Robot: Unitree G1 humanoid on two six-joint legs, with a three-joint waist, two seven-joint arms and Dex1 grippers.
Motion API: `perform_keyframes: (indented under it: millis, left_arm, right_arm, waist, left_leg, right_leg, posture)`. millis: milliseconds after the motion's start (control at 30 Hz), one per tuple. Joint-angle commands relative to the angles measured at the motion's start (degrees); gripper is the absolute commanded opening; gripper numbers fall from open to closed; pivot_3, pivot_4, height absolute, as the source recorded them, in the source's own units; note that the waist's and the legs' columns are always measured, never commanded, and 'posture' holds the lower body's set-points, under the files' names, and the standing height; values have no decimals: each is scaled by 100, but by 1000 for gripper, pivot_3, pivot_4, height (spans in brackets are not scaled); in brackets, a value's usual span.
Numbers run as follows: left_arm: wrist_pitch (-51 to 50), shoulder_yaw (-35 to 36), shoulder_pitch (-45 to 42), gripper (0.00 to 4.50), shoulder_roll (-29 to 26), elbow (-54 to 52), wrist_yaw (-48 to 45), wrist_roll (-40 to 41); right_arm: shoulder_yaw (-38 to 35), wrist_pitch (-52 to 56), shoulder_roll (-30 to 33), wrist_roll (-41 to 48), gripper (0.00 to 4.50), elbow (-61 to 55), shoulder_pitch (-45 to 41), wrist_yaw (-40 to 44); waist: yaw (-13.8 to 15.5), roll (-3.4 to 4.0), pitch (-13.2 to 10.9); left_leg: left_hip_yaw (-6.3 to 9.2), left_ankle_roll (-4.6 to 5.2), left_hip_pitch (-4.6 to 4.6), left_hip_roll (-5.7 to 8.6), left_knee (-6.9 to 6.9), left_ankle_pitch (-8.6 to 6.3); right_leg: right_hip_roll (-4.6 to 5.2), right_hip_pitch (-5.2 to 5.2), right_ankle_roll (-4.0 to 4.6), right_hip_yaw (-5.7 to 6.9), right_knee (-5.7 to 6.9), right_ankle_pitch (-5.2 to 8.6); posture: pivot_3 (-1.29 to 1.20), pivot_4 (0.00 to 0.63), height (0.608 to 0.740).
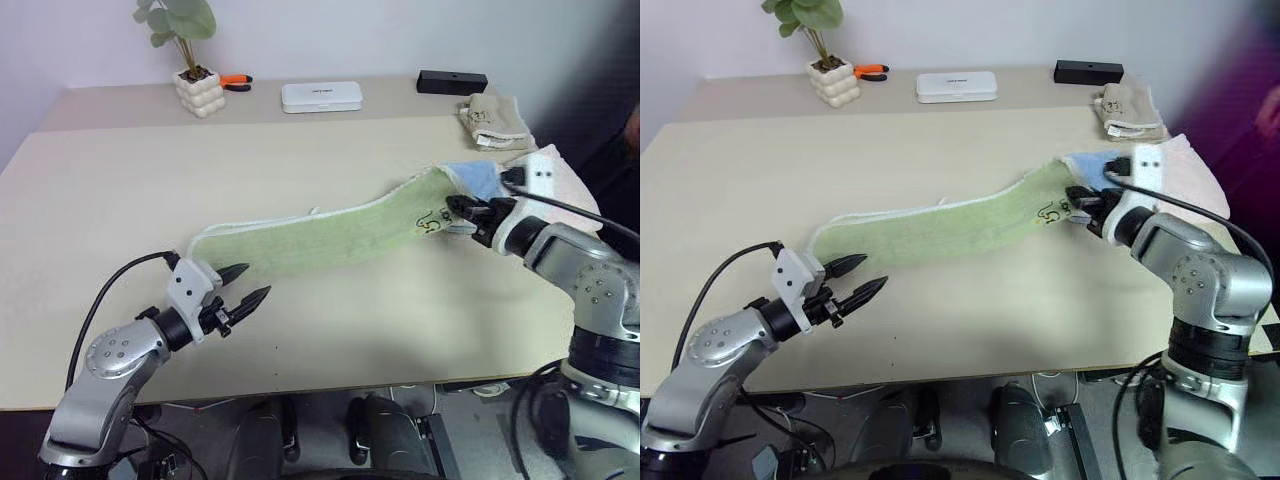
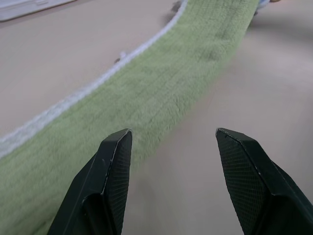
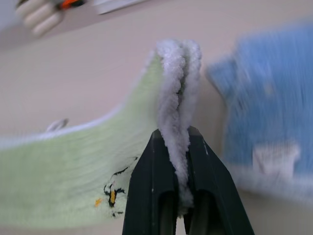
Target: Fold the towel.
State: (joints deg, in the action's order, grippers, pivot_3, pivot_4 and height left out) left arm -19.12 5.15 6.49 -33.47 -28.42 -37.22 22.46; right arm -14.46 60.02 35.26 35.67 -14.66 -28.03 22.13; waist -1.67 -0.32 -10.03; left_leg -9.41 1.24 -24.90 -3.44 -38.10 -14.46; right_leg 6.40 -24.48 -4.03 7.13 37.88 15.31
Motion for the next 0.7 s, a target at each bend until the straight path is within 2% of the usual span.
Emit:
perform_keyframes:
  millis: [33, 167, 267, 433, 533, 633, 700]
  left_arm:
    - [164, -74, -129, 2766, 34, -33, -12, -112]
    - [149, -117, -139, 2766, 100, -61, 59, -153]
    - [92, -157, 1, 2766, 206, -224, 235, -205]
    - [24, -197, 138, 2766, 292, -421, 383, -238]
    - [-6, -201, 150, 2766, 286, -452, 418, -239]
    - [-34, -181, 164, 2766, 276, -471, 430, -222]
    - [-51, -176, 147, 2766, 264, -451, 420, -210]
  right_arm:
    - [1285, -787, 296, -474, 41, -621, -53, 841]
    - [2200, -1175, 18, -893, 41, -600, -294, 1012]
    - [3044, -1383, -502, -1430, 41, -110, -488, 904]
    - [3265, -1545, -995, -1854, 41, 399, -523, 716]
    - [3295, -1641, -1082, -1954, 41, 467, -481, 821]
    - [3084, -1604, -1214, -1830, 986, 414, -435, 865]
    - [2898, -1793, -1126, -1721, 1934, 147, -362, 1078]
  waist:
    - [-32, -5, 2]
    - [-33, -6, 1]
    - [-53, -10, 3]
    - [4, -11, 3]
    - [57, -11, 3]
    - [69, -11, 3]
    - [73, -10, 2]
  left_leg:
    - [2, -1, 0, -6, 0, 1]
    - [1, -1, -1, -5, -1, 1]
    - [0, -2, -2, -4, -3, 1]
    - [-2, -16, -6, -1, -4, 10]
    - [-4, -16, -7, 0, -7, 9]
    - [-4, -12, -7, 0, -7, 7]
    - [-4, -10, -7, 0, -7, 6]
  right_leg:
    - [-5, 1, 0, 1, 0, 0]
    - [-2, 2, 0, 1, -3, 0]
    - [-1, 2, 0, 2, -3, -1]
    - [4, 1, 0, 5, -3, -1]
    - [5, 1, 0, 5, -4, -1]
    - [5, 0, 0, 5, -5, -1]
    - [5, 0, 0, 5, -5, -1]
  posture:
    - [0, 150, 740]
    - [0, 150, 740]
    - [0, 150, 740]
    - [0, 150, 740]
    - [0, 150, 740]
    - [0, 150, 740]
    - [0, 150, 740]
